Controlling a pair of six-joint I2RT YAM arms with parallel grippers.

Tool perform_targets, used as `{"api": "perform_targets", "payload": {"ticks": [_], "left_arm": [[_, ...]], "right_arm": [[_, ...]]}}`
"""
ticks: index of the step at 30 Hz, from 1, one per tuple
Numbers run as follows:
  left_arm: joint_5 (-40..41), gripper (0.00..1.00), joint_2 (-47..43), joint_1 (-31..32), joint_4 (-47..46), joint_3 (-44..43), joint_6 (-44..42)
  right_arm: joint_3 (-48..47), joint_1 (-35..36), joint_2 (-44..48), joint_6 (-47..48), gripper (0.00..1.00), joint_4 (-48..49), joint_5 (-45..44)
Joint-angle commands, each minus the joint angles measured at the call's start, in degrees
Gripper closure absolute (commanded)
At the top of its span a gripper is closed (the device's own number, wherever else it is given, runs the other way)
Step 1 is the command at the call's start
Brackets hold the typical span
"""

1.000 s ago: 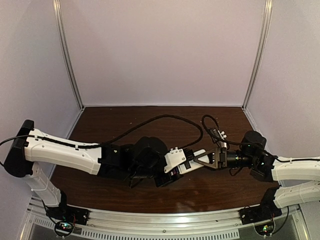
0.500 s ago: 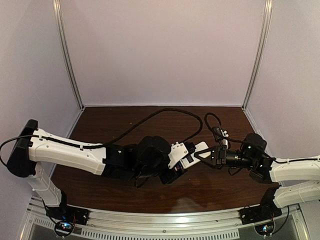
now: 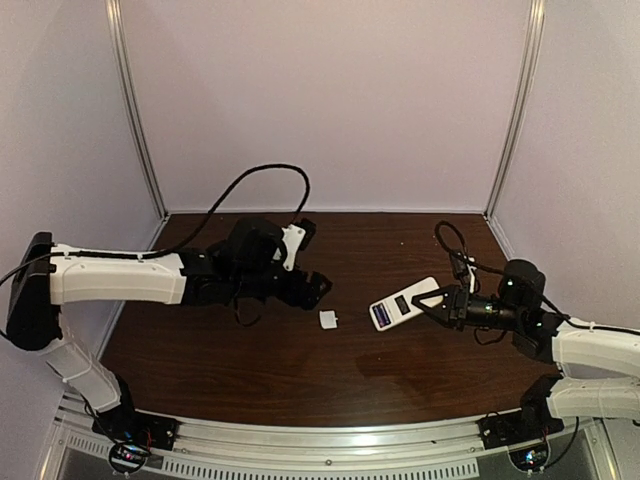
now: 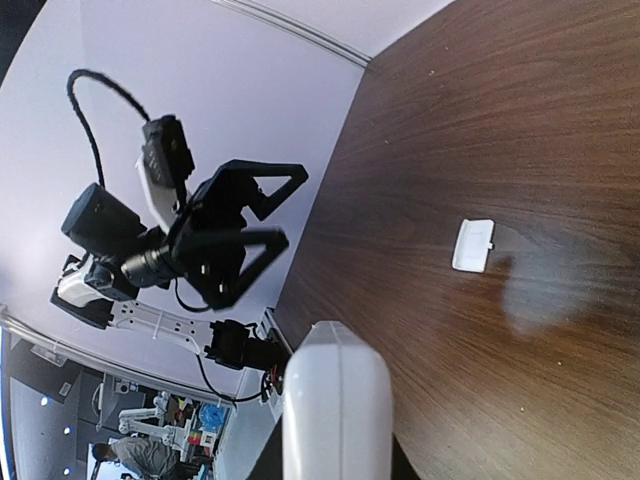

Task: Load the batteries into the remote control
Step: Pass from the left arm to the right, then pick up the battery cover from the center of the board.

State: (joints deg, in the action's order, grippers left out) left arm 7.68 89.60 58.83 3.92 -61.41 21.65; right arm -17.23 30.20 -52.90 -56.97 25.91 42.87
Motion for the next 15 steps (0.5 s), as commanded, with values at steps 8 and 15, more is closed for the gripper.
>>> {"api": "perform_targets", "payload": {"ticks": [8,15], "left_arm": [[-6.8,0.59,12.7,-6.3,7.4,-5.1,12.4],[-5.4,0.64,21.8,-6.4,12.1,-12.3,13.5]], "right_arm": [[0.1,-1.8,-2.5,5.9,1.00,-7.3,3.3],[0.0,-2.1,-3.5,5.6,1.00,-7.1,4.7]]}}
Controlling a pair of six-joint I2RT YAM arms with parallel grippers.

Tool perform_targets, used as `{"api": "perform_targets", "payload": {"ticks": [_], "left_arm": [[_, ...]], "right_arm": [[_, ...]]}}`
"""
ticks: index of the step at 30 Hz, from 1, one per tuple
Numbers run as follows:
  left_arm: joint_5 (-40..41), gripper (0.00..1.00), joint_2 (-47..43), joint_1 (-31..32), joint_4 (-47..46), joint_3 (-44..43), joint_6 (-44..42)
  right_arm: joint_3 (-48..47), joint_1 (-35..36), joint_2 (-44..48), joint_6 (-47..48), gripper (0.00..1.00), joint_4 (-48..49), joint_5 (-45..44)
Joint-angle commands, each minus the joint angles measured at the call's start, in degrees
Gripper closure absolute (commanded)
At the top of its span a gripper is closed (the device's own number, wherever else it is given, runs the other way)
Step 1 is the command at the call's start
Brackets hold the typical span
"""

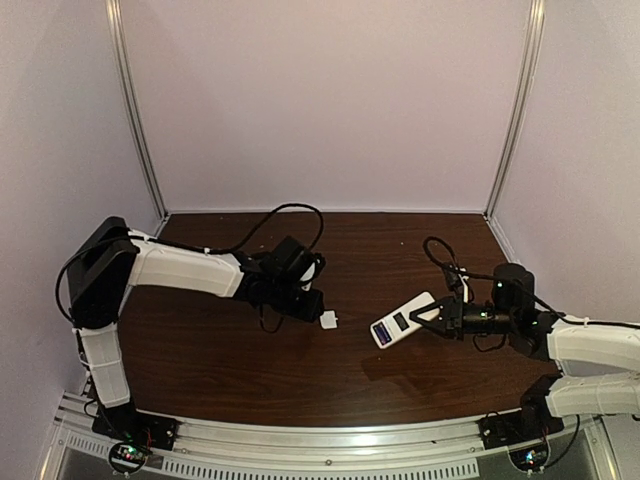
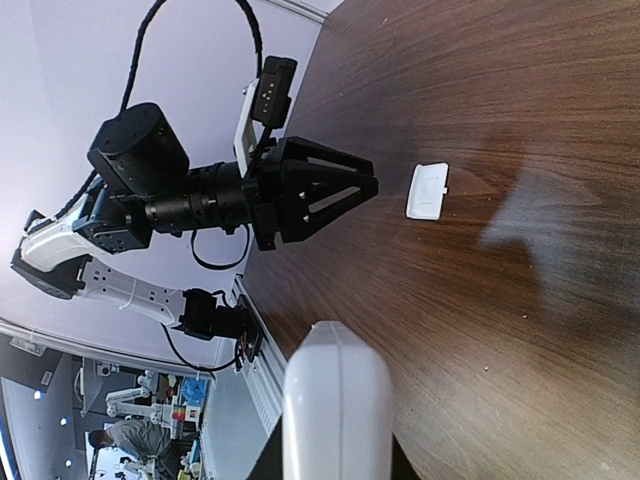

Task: Load the batteries into the remote control
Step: Pick up the battery cover from the center of the board.

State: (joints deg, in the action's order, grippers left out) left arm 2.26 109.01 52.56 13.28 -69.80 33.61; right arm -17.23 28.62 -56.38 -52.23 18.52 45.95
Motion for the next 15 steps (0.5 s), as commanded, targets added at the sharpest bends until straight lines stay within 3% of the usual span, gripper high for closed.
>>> {"api": "perform_targets", "payload": {"ticks": [1,15], "left_arm": [[0.2,0.65,3.4,-0.1,3.1,-4.6,1.7],[1.4,0.77,12.1,-0.1,9.2,-11.6,2.1]], "right_arm": [[-0.1,-0.6,0.0,0.9,1.00,0.1,1.8],[-0.2,-1.5,-1.7,1.6,1.00,0.0,2.6]]}}
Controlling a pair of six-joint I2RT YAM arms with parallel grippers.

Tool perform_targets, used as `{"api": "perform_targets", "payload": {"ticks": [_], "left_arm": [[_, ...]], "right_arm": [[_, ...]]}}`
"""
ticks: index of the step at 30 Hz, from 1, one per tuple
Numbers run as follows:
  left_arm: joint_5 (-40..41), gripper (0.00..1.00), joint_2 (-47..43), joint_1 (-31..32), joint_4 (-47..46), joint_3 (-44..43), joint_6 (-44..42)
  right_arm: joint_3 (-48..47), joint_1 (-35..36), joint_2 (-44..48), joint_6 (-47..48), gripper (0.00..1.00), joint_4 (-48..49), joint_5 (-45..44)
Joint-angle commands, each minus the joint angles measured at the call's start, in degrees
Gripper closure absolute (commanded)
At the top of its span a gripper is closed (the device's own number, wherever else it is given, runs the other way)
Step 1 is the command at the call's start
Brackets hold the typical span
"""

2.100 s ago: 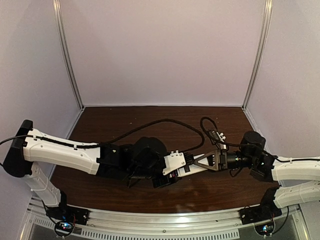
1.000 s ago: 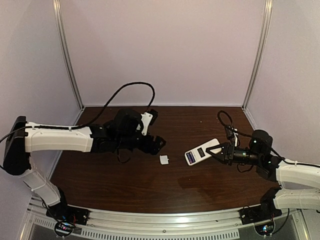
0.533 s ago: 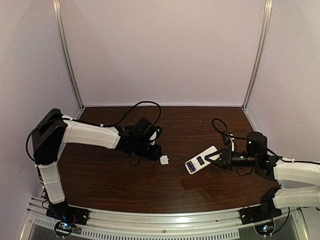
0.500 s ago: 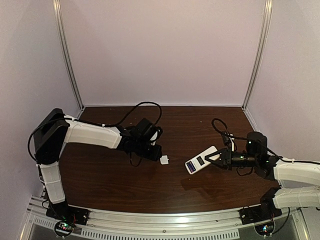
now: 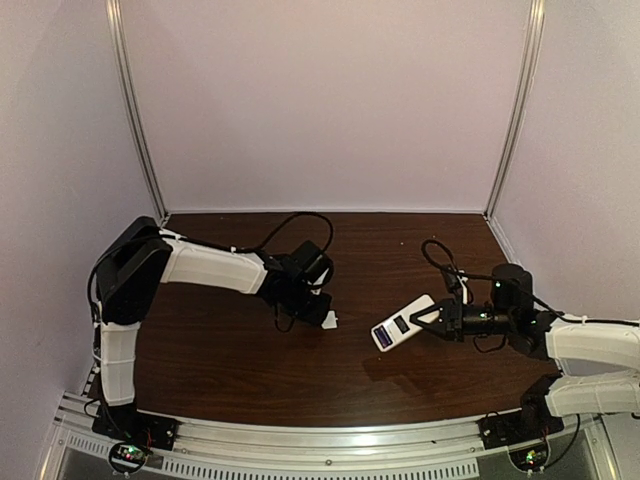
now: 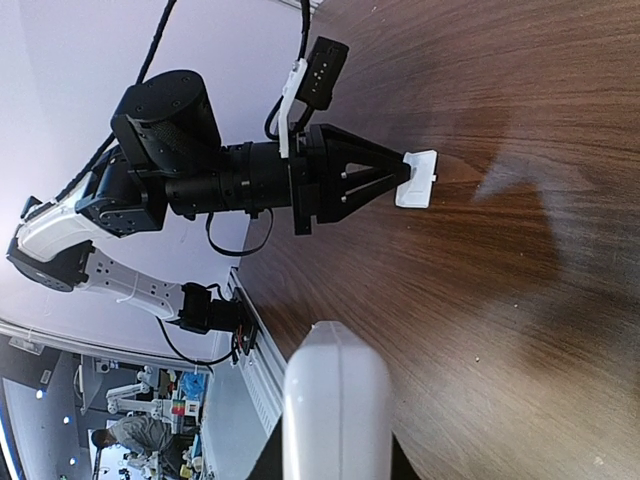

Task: Load the batteries into the remote control
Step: Pick up the battery cover from the center of the board.

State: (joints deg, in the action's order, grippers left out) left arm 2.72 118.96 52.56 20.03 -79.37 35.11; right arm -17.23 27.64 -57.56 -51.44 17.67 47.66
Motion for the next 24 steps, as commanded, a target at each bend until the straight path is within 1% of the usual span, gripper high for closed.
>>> {"api": "perform_targets", "payload": {"ticks": [1,3,6,9,14,16,17,22,24], "left_arm": [[1.2,0.79,2.5,-0.1,2.7,-2.2,0.7],[1.4,0.83,3.0,-0.2,3.2,-2.7,0.7],[1.9,0.99,2.9,-0.8,3.9,-3.3,0.3],[4.3,1.00,0.2,-1.1,3.9,-2.9,-0.9],[10.4,1.00,-6.0,-0.8,1.8,-0.6,-2.0],[13.6,1.00,-8.1,0.5,0.5,-0.1,-3.7],[16.7,1.00,-8.4,1.6,0.6,-0.4,-5.1],[40.0,1.00,-9.6,8.0,1.5,-0.5,-11.7],[48.9,1.00,-9.6,11.0,1.4,-0.5,-14.1]], "right_arm": [[-0.2,-0.5,-0.7,0.8,1.00,0.7,0.9],[-0.3,-0.6,-1.4,1.2,1.00,0.2,0.9],[-0.5,-0.6,-3.0,1.7,1.00,-0.2,1.4],[-0.7,-0.5,-4.7,1.5,1.00,0.4,2.3],[-0.5,0.6,-7.7,-2.4,1.00,6.3,4.3],[-0.8,1.8,-9.3,-4.2,1.00,8.8,4.6],[-0.9,2.3,-10.3,-5.1,1.00,10.5,4.7],[-1.9,4.2,-15.1,-7.4,1.00,14.7,5.1],[-2.3,5.2,-17.4,-9.3,1.00,18.7,5.7]]}}
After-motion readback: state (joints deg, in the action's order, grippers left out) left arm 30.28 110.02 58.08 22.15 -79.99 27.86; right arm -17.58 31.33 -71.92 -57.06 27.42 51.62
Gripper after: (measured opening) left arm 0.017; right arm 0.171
